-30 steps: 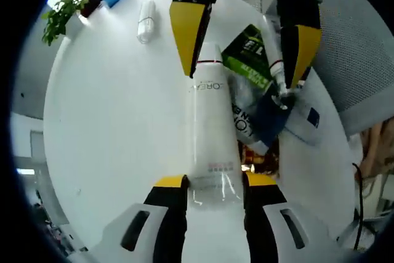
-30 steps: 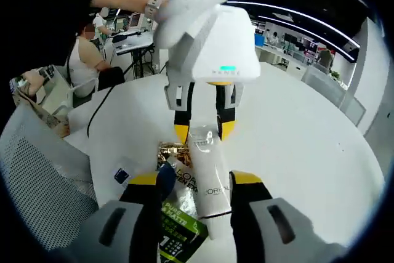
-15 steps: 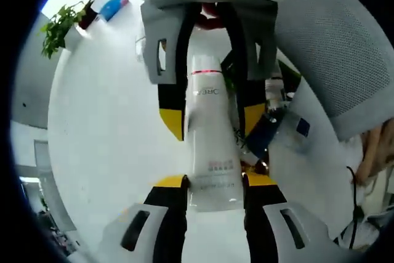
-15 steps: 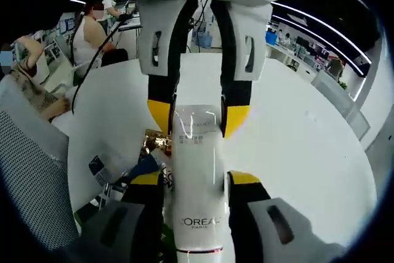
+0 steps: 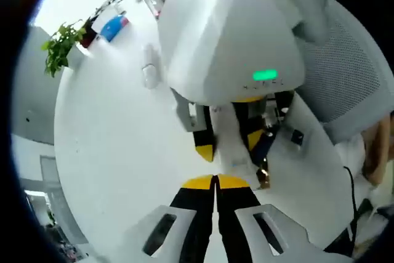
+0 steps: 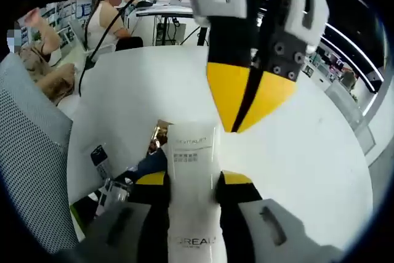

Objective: Arrange the skincare products in the storage area until every visible bottle or jar stands upright without overlapping.

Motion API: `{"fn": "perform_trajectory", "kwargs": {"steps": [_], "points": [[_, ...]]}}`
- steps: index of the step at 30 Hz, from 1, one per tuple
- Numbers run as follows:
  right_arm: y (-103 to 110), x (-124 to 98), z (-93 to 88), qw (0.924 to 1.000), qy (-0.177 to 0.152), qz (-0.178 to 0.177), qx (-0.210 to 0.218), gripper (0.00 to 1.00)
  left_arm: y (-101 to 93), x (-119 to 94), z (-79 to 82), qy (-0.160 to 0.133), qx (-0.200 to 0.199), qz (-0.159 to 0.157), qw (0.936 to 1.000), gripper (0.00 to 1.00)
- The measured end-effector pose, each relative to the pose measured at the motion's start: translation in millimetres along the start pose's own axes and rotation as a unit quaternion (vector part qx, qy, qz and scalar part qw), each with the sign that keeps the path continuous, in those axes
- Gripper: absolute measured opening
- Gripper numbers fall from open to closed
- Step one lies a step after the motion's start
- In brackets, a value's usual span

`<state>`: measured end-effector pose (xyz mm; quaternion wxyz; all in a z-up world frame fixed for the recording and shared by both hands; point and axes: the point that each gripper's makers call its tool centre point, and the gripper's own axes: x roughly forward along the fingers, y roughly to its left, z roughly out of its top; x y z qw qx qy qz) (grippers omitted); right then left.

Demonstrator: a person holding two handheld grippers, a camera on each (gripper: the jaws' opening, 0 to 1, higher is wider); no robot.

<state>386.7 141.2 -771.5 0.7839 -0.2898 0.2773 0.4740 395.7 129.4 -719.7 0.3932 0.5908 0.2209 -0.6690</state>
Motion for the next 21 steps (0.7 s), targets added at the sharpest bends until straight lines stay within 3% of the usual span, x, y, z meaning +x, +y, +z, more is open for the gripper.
{"fn": "perform_trajectory", "kwargs": {"steps": [1,2,6,9,16,21], "points": [[-0.3,0.1,-1.0,1.0,0.001,0.0,-0.006,0.29,-0.6,1.9,-4.2,-0.001,-0.009,0.002,1.0,0.0],[-0.5,0.0,-1.2,1.0,0.001,0.0,-0.006,0.29,-2.3,2.8,-8.7,-0.005,-0.048,0.005,0.9988,0.0],[-1.3,-5.1,-1.8,1.0,-0.002,-0.001,0.0,0.28,-6.3,2.0,-18.3,-0.019,-0.069,0.019,0.9973,0.05],[-2.8,-8.1,2.0,0.9998,-0.012,-0.005,0.013,0.28,-10.7,-1.1,-26.0,-0.035,-0.12,0.033,0.9916,0.07],[-3.7,-17.2,16.5,0.9992,-0.035,-0.013,0.01,0.27,-19.7,-15.4,-25.2,-0.107,-0.225,0.041,0.9674,0.24],[-6.6,-25.4,22.6,0.9983,-0.053,-0.024,0.011,0.27,-19.0,-27.4,-21.9,-0.145,-0.284,0.056,0.946,0.24]]}}
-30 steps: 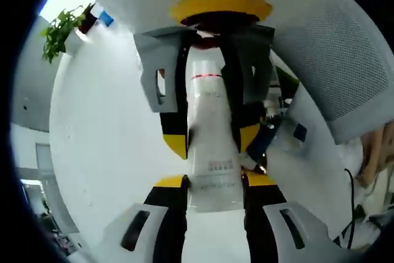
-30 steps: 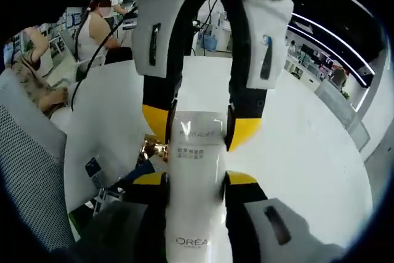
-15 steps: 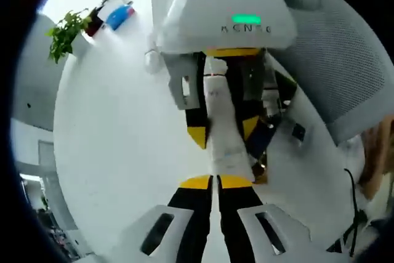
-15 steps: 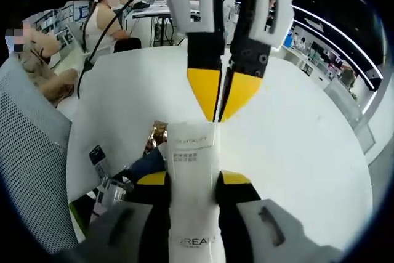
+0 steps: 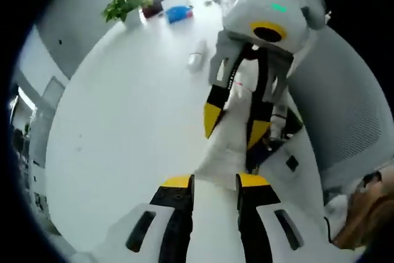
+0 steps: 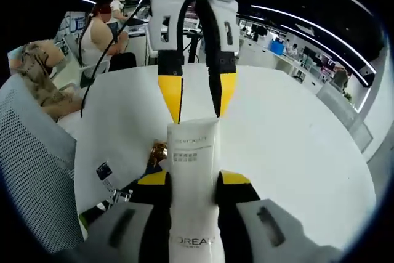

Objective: Arrange the skincare products in the storage area until every visible bottle or jar stands upright without overlapping.

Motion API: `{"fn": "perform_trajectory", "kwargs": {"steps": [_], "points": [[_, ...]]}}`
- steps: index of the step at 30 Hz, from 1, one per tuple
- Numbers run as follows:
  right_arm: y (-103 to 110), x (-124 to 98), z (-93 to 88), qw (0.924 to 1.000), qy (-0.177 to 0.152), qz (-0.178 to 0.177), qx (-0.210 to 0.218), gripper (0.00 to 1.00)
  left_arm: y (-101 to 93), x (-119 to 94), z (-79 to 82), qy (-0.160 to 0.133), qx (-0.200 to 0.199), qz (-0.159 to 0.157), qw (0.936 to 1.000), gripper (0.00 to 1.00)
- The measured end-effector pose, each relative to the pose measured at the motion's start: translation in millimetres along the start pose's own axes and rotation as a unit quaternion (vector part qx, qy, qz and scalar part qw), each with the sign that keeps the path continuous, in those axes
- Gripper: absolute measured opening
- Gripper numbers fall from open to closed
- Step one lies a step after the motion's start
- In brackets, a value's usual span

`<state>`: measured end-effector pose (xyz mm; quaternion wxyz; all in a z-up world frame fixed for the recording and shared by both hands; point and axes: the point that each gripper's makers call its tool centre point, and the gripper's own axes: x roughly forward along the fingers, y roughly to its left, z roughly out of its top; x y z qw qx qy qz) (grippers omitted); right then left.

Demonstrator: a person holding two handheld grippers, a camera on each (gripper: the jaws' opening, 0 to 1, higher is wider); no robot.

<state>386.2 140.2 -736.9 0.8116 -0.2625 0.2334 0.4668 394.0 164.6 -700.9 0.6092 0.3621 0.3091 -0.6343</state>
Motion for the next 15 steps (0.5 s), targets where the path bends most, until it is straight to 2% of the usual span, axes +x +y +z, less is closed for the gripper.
{"fn": "perform_trajectory", "kwargs": {"steps": [3,6,8,11,12,15], "points": [[-0.9,-5.0,1.5,1.0,-0.005,-0.006,0.0,0.27,0.7,-4.4,0.4,0.003,0.021,0.019,0.9996,0.25],[-2.3,-11.1,3.0,0.9998,-0.013,-0.014,0.002,0.27,-7.0,-3.4,7.8,-0.02,-0.039,0.0,0.999,0.26],[-3.8,-14.9,5.5,0.9996,-0.021,-0.019,0.004,0.27,-11.5,-2.8,11.0,-0.026,-0.056,-0.015,0.998,0.27],[-6.9,-21.0,10.7,0.999,-0.034,-0.029,0.008,0.27,-7.2,-2.6,17.0,-0.036,-0.074,-0.012,0.9965,0.26],[-8.2,-25.5,13.9,0.9986,-0.039,-0.033,0.01,0.27,-5.1,-2.5,22.8,-0.049,-0.098,-0.008,0.994,0.26],[-9.6,-33.7,20.1,0.9978,-0.05,-0.043,0.007,0.27,-7.5,-3.2,29.4,-0.064,-0.146,-0.026,0.9869,0.25]]}}
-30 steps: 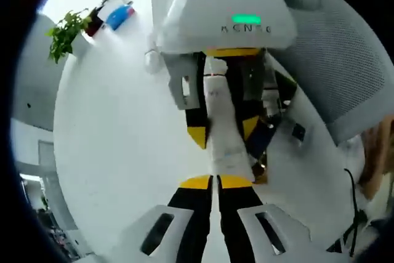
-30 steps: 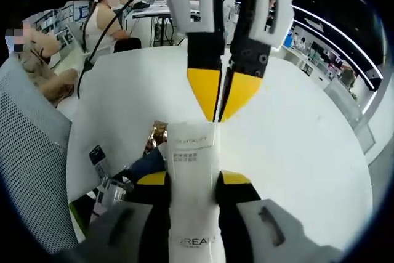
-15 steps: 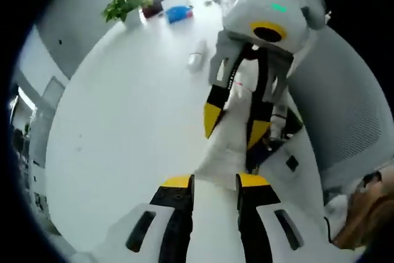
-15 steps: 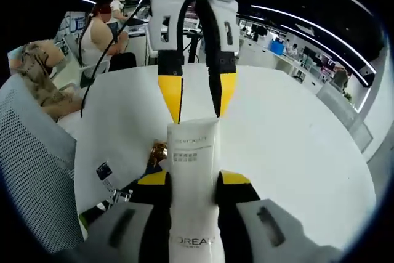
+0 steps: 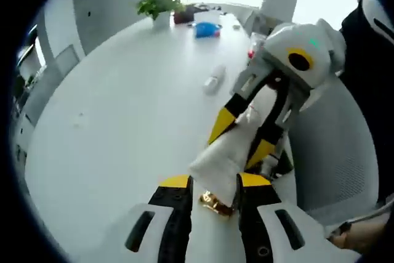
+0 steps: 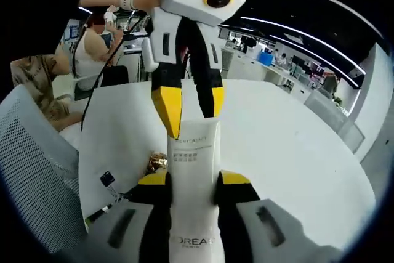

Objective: Arrange the skincare products in the storage area until every visible bottle or jar stands upright without overlapping.

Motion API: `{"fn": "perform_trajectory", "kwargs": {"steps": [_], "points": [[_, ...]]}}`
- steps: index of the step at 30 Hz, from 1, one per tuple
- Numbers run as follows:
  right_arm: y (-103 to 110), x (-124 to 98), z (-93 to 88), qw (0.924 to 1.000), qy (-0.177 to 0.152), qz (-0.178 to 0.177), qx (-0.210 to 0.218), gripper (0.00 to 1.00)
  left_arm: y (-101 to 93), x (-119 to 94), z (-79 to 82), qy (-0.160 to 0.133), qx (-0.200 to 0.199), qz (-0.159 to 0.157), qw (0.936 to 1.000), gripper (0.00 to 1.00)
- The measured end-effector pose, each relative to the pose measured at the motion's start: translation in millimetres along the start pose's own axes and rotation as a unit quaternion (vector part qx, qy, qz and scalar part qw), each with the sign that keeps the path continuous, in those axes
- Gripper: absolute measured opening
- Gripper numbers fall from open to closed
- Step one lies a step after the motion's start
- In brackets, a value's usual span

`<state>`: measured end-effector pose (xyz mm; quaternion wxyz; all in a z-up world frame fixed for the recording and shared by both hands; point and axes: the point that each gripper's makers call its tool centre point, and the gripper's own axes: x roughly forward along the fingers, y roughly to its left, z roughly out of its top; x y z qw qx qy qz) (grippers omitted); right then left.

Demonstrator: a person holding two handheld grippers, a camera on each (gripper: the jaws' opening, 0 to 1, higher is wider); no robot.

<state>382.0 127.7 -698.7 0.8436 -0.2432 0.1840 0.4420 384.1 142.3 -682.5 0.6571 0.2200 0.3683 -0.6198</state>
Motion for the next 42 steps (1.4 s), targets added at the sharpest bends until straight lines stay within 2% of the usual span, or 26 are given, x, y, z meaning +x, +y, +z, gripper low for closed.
{"fn": "perform_trajectory", "kwargs": {"steps": [2,3,4,6,9,11,14,16,19,20,21,24,25,29,31,35,36,37,39,40,42], "points": [[-0.5,-3.4,2.5,1.0,-0.003,-0.005,-0.004,0.27,1.8,-0.6,4.2,-0.005,-0.008,0.0,1.0,0.24],[-0.7,-5.1,3.0,0.9999,-0.004,-0.006,-0.008,0.27,2.4,-0.1,8.9,-0.018,-0.018,-0.005,0.9997,0.23],[-0.9,-8.0,4.7,0.9999,-0.009,-0.007,-0.006,0.27,1.7,-0.1,15.6,-0.033,-0.044,-0.008,0.9985,0.2],[-2.2,-13.2,6.2,0.9998,-0.017,-0.01,0.004,0.27,-1.1,0.1,20.5,-0.04,-0.081,-0.021,0.9957,0.2],[-4.0,-21.2,6.3,0.9996,-0.02,-0.02,0.0,0.27,-7.3,2.3,26.3,-0.052,-0.108,-0.035,0.9922,0.18],[-5.1,-27.6,6.9,0.9994,-0.024,-0.027,-0.002,0.27,-13.0,4.1,31.6,-0.063,-0.137,-0.047,0.9874,0.17],[-6.1,-35.7,10.1,0.9989,-0.034,-0.033,0.004,0.27,-18.9,4.5,36.4,-0.073,-0.149,-0.062,0.9842,0.16],[-6.2,-40.7,11.9,0.9985,-0.039,-0.038,0.002,0.27,-16.1,2.1,42.9,-0.081,-0.179,-0.076,0.9775,0.14],[-7.7,-47.9,15.0,0.9977,-0.048,-0.046,0.011,0.27,-16.0,0.2,49.7,-0.094,-0.189,-0.08,0.9743,0.14],[-7.6,-49.3,15.4,0.9976,-0.049,-0.046,0.015,0.27,-17.2,0.1,50.8,-0.095,-0.186,-0.08,0.9746,0.14],[-7.4,-51.6,15.9,0.9973,-0.053,-0.047,0.019,0.27,-18.6,1.0,53.2,-0.099,-0.167,-0.078,0.9779,0.15],[-4.7,-53.5,14.3,0.9973,-0.052,-0.05,0.015,0.27,-22.3,3.8,52.9,-0.084,-0.167,-0.07,0.9799,0.16],[-3.8,-55.3,12.8,0.9973,-0.052,-0.05,0.015,0.27,-24.8,5.9,52.3,-0.076,-0.152,-0.063,0.9835,0.16],[-0.8,-60.1,10.3,0.9969,-0.057,-0.05,0.022,0.27,-31.0,7.8,54.8,-0.06,-0.152,-0.047,0.9855,0.16],[0.2,-62.5,9.6,0.9967,-0.059,-0.05,0.025,0.27,-34.8,6.7,57.8,-0.047,-0.135,-0.035,0.9891,0.14],[-0.7,-68.3,9.2,0.996,-0.062,-0.057,0.029,0.27,-48.8,3.7,72.7,-0.044,-0.13,-0.037,0.9899,0.06],[-1.3,-68.8,8.9,0.9959,-0.062,-0.058,0.033,0.27,-47.2,4.2,72.1,-0.025,-0.093,-0.017,0.9952,0.06],[-1.1,-69.5,8.3,0.9959,-0.06,-0.056,0.037,0.27,-48.6,5.1,72.6,-0.013,-0.08,-0.008,0.9967,0.05],[0.7,-72.0,6.4,0.9962,-0.058,-0.056,0.033,0.27,-56.0,6.5,74.2,0.013,-0.079,-0.004,0.9968,0.04],[0.7,-73.4,5.8,0.9962,-0.058,-0.058,0.032,0.27,-57.1,7.6,76.3,0.016,-0.075,0.002,0.997,0.04],[-0.3,-77.1,4.0,0.9962,-0.054,-0.06,0.033,0.28,-60.8,8.6,80.1,0.031,-0.051,0.011,0.9981,0.03]]}}
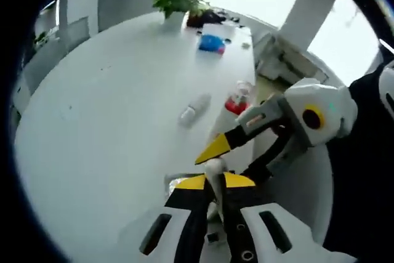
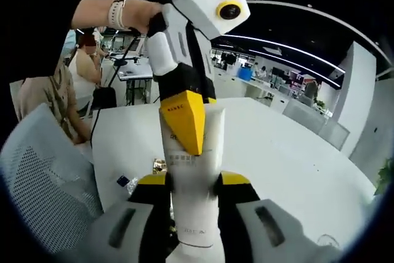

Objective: Arrange the skincare products in the storage area until every visible bottle or jar stands upright without overlapping.

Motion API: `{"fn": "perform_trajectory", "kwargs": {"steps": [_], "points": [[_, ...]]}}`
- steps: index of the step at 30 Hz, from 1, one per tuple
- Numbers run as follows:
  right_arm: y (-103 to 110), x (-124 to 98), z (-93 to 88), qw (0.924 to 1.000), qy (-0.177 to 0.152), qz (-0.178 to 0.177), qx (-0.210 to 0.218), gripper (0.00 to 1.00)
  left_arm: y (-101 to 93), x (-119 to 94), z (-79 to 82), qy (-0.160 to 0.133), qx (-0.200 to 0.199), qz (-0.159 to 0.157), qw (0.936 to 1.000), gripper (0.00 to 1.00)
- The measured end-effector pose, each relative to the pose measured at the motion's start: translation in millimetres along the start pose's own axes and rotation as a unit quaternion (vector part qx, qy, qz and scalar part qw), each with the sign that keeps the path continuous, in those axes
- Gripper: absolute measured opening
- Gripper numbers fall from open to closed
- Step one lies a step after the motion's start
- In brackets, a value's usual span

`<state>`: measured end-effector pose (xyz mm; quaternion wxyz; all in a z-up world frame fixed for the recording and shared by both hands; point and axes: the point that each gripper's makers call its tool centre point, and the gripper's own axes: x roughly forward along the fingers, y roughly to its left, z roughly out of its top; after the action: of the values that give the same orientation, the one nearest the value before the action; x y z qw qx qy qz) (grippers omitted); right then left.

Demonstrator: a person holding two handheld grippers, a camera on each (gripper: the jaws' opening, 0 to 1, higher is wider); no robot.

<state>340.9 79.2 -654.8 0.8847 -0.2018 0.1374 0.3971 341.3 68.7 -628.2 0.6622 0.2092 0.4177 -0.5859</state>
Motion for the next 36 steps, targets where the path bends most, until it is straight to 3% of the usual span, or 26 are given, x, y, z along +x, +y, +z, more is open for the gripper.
{"fn": "perform_trajectory", "kwargs": {"steps": [6,8,10,11,12,14,15,19,25,33,36], "points": [[-9.1,-10.2,-0.4,0.9996,0.002,-0.027,0.004,0.3,-7.6,-0.5,15.4,0.048,0.058,0.025,0.9969,0.02],[-14.9,-14.3,0.2,0.9992,0.001,-0.04,-0.005,0.31,-8.7,-0.2,23.7,0.042,0.085,0.04,0.9947,0.01],[-21.6,-20.1,-2.4,0.9986,0.003,-0.046,-0.025,0.27,-10.2,-0.1,27.4,0.047,0.111,0.054,0.9912,0.0],[-25.0,-24.2,-6.6,0.9983,0.011,-0.049,-0.028,0.26,-10.2,-1.4,30.4,0.051,0.149,0.058,0.9859,0.0],[-26.2,-25.2,-5.6,0.9983,0.001,-0.049,-0.032,0.24,-7.6,-2.7,31.1,0.055,0.143,0.074,0.9855,0.0],[-24.0,-28.9,2.7,0.9988,-0.02,-0.04,-0.022,0.2,-11.1,-0.7,30.0,0.07,0.131,0.058,0.9871,0.0],[-24.4,-26.9,5.5,0.999,-0.021,-0.037,-0.015,0.2,-10.2,3.9,31.3,0.073,0.15,0.061,0.9841,0.0],[-22.3,-28.1,1.3,0.9981,-0.004,-0.044,-0.042,0.21,-12.5,7.7,31.1,0.086,0.155,0.059,0.9823,0.0],[-26.5,-45.5,-3.3,0.9985,0.001,-0.041,-0.036,0.25,-13.0,12.4,37.3,0.09,0.159,0.062,0.9812,0.0],[-41.0,-95.6,28.8,0.9943,-0.045,-0.081,-0.054,0.27,-14.4,16.4,48.1,0.093,0.196,0.078,0.9732,0.0],[-49.2,-118.2,34.0,0.9937,-0.058,-0.093,-0.027,0.28,-19.4,18.1,48.5,0.096,0.193,0.074,0.9736,0.0]]}}
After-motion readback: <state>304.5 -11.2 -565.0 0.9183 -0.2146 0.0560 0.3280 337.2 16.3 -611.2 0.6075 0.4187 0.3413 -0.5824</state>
